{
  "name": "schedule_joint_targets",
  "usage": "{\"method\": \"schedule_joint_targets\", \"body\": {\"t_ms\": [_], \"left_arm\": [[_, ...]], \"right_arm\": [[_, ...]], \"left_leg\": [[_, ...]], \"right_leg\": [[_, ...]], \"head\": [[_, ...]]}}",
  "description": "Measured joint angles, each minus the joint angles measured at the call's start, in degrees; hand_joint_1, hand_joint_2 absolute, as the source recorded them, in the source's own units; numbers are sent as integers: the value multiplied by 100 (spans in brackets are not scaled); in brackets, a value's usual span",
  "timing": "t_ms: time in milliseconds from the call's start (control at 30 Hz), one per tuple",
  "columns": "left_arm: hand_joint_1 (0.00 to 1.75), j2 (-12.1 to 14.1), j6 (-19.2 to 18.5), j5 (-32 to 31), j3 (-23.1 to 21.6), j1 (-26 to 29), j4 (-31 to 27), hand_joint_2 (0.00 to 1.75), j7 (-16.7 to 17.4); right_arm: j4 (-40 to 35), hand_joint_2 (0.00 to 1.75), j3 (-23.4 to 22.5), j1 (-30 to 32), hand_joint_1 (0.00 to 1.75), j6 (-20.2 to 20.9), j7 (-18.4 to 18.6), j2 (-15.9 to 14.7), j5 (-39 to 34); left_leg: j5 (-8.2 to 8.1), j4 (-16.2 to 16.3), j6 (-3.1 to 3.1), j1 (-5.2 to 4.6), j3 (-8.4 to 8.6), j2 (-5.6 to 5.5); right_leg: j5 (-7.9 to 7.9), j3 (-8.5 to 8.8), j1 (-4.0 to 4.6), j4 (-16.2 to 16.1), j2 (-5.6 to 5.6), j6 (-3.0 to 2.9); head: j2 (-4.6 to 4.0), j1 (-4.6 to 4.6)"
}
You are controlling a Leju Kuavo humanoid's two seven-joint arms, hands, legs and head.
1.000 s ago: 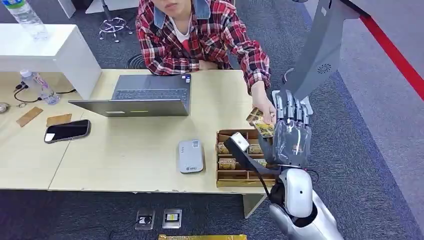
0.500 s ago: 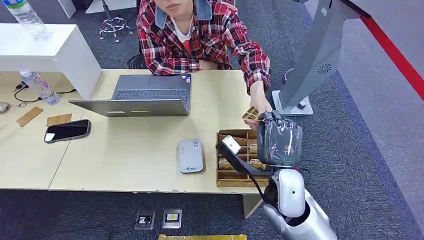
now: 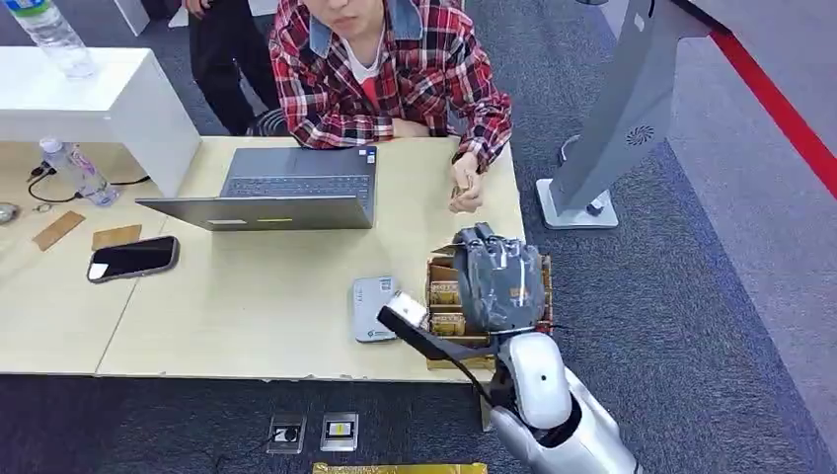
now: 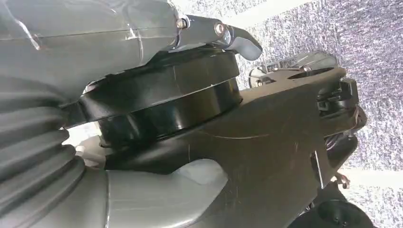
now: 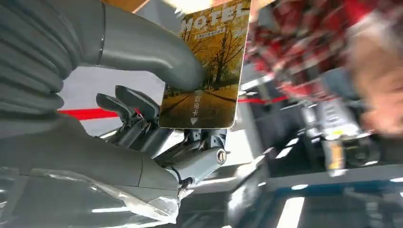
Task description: Pass the card to the sensor for recognition and then transmit it.
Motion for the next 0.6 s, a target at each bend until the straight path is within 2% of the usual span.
{"method": "schedule_joint_targets", "body": {"t_ms": [100, 300, 433, 600], "left_arm": [[0, 7, 0, 0, -37, -8, -9, 175, 0], [0, 9, -9, 0, -57, -13, -9, 175, 0], [0, 9, -13, 0, -85, -17, -11, 175, 0], [0, 17, -26, 2, -127, -19, -13, 175, -7]], "right_arm": [[191, 175, 307, -173, 175, 63, -254, 237, -285], [804, 175, 682, -393, 175, 79, -446, 603, -822], [1500, 175, 763, -468, 175, -79, -571, 824, -997], [2290, 175, 833, -553, 175, 28, -554, 1003, -1198]], "left_leg": [[0, 0, -1, 1, 1, 0], [0, -1, -1, 0, 0, -1], [1, -1, 0, -1, -1, -5], [0, 0, 0, -1, 0, -5]], "right_leg": [[0, -1, 1, 0, 1, 0], [0, 0, 0, 1, 0, 0], [0, -1, -1, 0, -3, 0], [0, -1, 0, 0, -4, 0]], "head": [[0, -2], [0, 0], [0, 2], [0, 0]]}}
